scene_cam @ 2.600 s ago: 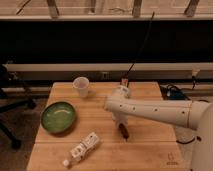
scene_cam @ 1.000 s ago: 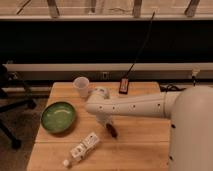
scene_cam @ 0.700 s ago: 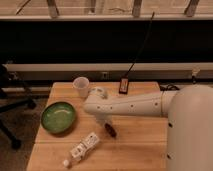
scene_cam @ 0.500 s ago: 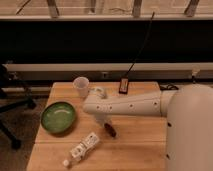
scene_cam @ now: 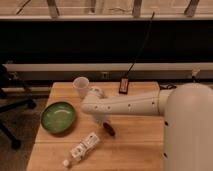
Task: Drag the pepper across the table
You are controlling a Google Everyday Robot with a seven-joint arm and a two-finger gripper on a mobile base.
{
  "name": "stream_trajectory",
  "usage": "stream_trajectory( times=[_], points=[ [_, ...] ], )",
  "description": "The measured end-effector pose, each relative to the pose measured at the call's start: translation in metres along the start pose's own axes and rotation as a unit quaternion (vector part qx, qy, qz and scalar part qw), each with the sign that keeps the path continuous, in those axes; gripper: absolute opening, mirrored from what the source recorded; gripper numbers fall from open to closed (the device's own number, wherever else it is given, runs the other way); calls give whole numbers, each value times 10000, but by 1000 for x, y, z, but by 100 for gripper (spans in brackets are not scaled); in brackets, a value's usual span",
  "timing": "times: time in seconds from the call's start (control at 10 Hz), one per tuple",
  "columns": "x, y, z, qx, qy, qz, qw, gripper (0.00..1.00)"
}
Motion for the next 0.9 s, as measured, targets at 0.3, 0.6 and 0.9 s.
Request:
stream_trajectory(
  times=[0.3, 0.6, 0.9],
  points=[
    [2, -2, 0, -9, 8, -93, 10000, 20],
    [5, -5, 0, -23, 18, -189, 9998, 20],
    [7, -8, 0, -39, 25, -322, 9995, 20]
  ],
)
